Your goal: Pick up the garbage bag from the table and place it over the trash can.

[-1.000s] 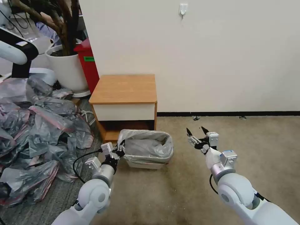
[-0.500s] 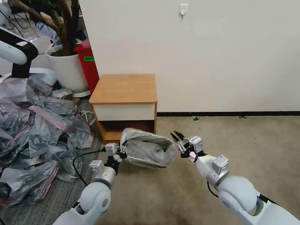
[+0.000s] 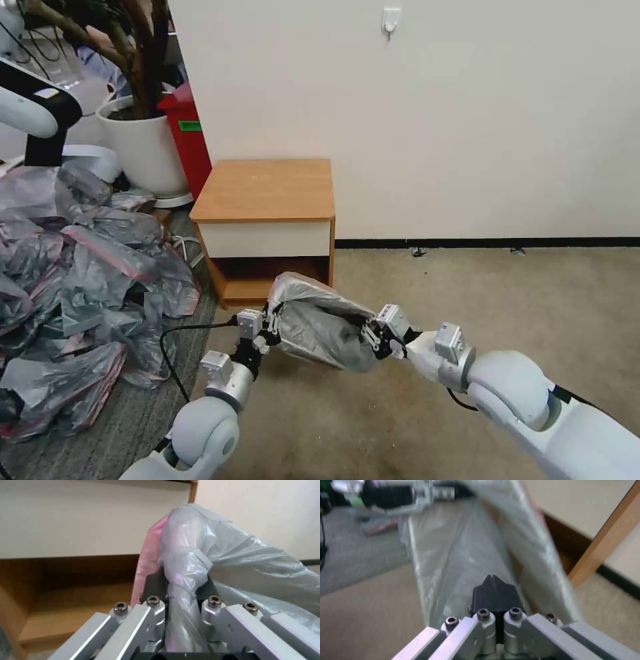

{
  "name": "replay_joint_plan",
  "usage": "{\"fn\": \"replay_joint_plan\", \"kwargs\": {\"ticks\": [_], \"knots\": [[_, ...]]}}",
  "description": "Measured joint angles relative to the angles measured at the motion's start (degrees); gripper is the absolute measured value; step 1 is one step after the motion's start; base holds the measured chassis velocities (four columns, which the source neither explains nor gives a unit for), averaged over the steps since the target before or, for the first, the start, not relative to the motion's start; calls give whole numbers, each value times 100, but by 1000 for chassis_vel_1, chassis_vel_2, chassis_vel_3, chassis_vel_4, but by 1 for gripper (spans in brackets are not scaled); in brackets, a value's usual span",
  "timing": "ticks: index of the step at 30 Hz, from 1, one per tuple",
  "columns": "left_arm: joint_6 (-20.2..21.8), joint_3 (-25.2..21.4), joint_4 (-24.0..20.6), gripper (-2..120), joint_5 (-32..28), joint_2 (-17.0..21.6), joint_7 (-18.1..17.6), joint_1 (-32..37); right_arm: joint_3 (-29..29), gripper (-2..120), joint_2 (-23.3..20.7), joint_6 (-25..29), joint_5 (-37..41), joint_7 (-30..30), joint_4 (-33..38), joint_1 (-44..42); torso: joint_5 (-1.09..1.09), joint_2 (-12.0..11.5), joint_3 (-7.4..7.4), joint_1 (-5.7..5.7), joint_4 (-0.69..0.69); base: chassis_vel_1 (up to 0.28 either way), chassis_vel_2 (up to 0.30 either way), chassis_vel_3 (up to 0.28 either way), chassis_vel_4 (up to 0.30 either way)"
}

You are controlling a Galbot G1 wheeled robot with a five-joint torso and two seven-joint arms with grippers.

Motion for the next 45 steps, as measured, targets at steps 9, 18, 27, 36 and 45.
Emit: {"fn": "replay_joint_plan", "kwargs": {"ticks": [9, 18, 27, 36, 45], "knots": [[-33, 54, -55, 9, 182, 21, 120, 58, -235, 0, 162, -725, -93, -59, -17, 327, 0, 0, 0, 0, 0, 0, 0, 0, 0], [-34, 76, -70, 9, 180, 49, 148, 51, -498, 0, 293, -946, -262, -58, -366, 667, 0, 0, 0, 0, 0, 0, 0, 0, 0], [-33, 156, -61, 9, 166, 34, 148, 19, -806, 0, 580, -1041, -439, -55, -651, 881, 0, 0, 0, 0, 0, 0, 0, 0, 0], [-21, 248, -15, 9, 164, -24, 142, -13, -1068, 0, 848, -1155, -683, -45, -947, 1022, 0, 0, 0, 0, 0, 0, 0, 0, 0], [-17, 264, -7, 9, 161, -47, 136, -19, -1284, 0, 1010, -1252, -891, -27, -1222, 1155, 0, 0, 0, 0, 0, 0, 0, 0, 0]]}}
